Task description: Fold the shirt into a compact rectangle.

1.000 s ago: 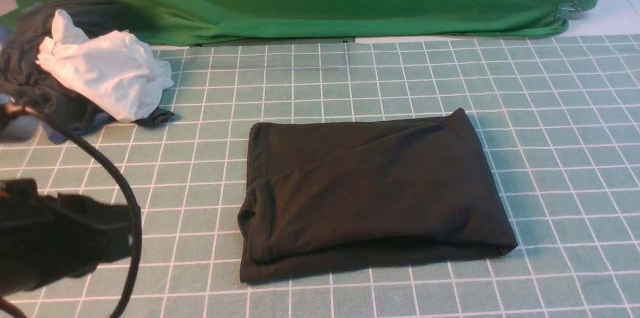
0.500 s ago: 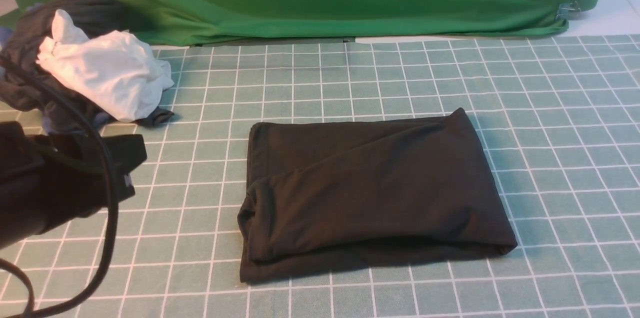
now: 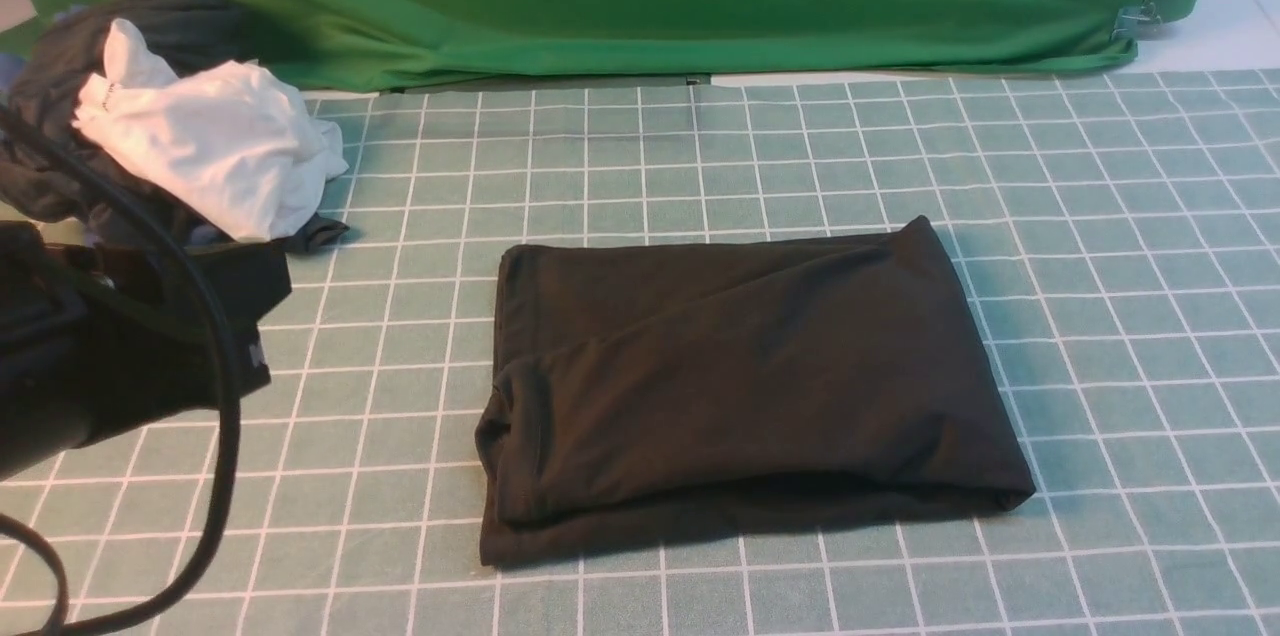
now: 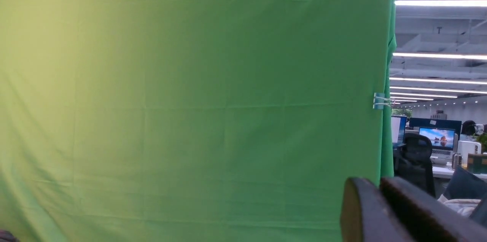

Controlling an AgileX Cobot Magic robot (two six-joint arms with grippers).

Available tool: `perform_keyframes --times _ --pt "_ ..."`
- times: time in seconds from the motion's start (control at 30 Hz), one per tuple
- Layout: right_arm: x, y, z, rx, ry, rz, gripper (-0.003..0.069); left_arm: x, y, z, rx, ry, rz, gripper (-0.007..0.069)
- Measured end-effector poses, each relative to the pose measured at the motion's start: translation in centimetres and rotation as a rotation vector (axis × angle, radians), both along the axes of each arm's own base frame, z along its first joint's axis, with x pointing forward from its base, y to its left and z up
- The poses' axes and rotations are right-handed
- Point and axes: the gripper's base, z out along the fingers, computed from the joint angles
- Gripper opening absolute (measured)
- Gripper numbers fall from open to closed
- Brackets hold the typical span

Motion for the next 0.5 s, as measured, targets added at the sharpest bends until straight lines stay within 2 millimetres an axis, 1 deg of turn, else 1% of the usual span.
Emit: perform_keyframes --times 0.33,0.5 --pt "0.03 0.01 -0.05 0.001 0.002 0.001 0.0087 0.01 0.01 0.02 0.006 -0.005 -0.002 0.0012" --pt "0.03 0.01 -0.05 0.001 0.002 0.001 0.0092 -0.35 0.26 0.02 0.051 -0.041 -0.014 0.0012"
